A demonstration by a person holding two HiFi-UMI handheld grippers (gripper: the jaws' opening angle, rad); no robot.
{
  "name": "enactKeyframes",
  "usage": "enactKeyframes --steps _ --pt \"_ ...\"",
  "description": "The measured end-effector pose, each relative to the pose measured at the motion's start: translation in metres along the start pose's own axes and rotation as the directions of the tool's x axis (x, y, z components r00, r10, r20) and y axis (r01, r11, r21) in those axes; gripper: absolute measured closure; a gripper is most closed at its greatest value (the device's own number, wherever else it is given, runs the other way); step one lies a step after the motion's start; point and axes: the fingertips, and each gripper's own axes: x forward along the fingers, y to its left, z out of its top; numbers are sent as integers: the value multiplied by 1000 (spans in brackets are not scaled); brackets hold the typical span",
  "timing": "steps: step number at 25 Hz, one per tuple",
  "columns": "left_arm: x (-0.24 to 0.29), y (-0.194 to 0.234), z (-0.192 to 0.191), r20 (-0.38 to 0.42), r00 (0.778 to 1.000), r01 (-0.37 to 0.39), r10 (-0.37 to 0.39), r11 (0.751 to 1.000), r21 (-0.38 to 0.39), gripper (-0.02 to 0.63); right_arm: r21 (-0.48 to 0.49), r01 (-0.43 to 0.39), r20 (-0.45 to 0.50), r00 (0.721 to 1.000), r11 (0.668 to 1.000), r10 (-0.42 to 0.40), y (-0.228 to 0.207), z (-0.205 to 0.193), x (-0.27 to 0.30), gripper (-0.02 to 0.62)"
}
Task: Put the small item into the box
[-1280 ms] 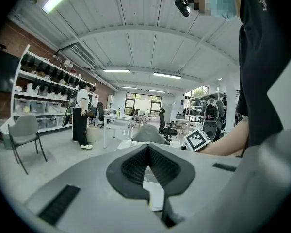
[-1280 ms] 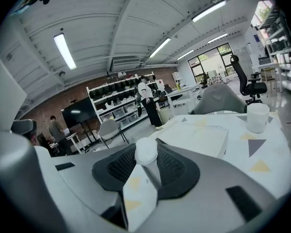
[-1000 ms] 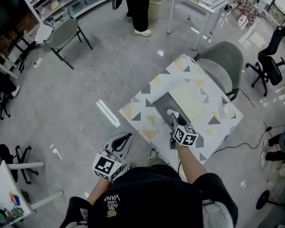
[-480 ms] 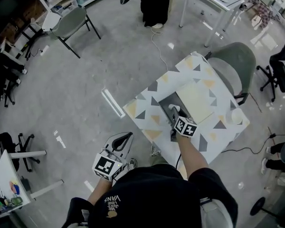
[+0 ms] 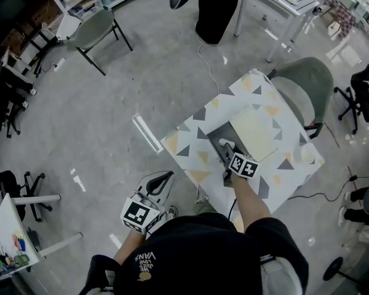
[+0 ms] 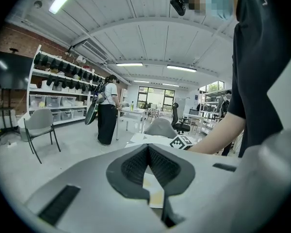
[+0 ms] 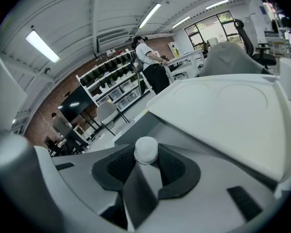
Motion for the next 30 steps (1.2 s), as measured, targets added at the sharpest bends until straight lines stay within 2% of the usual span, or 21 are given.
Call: enactKeyframes --steps 8,14,17,24,30 --pt "-2 7 -1 4 1000 -5 5 1000 -6 600 118 35 -60 998 992 -28 -11 -17 2 448" --pt "-4 10 -1 8 1000 -10 10 1000 -15 600 127 162 -111 983 979 -148 -25 -23 6 432" --pt "-6 12 -4 6 1000 -12 12 1000 -11 600 146 190 -128 977 971 -172 -29 -25 5 426" --pt "-8 10 -6 5 1000 -8 8 1000 -10 600 155 196 -142 974 968 -174 -29 -26 6 387" --pt "-9 7 -5 6 1000 7 -7 1000 4 600 185 173 -59 984 967 -165 -22 -17 -4 380"
